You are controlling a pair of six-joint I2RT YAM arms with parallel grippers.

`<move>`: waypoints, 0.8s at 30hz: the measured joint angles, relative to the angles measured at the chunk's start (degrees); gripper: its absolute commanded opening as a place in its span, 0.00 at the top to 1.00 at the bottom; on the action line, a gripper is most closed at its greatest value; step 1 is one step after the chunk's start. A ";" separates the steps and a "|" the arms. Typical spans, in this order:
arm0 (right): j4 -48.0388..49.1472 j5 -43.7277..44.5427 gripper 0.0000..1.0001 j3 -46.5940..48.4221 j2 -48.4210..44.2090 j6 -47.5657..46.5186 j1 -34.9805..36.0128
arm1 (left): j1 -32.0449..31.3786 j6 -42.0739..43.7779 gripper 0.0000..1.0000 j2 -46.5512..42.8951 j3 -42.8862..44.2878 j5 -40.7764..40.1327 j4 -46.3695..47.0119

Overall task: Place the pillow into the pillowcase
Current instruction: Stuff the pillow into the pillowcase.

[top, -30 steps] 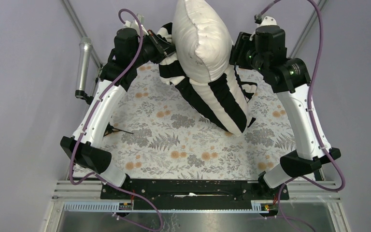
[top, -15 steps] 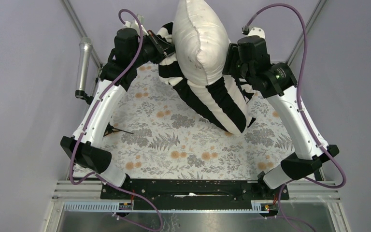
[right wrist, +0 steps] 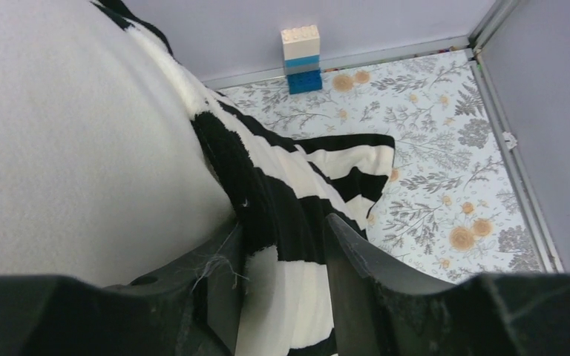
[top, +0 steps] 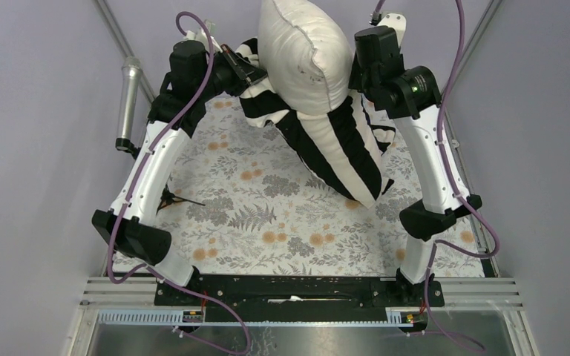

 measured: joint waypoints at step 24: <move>0.59 -13.29 0.76 3.28 3.80 0.96 -8.59 | 0.44 -0.59 1.00 0.74 0.55 2.05 0.17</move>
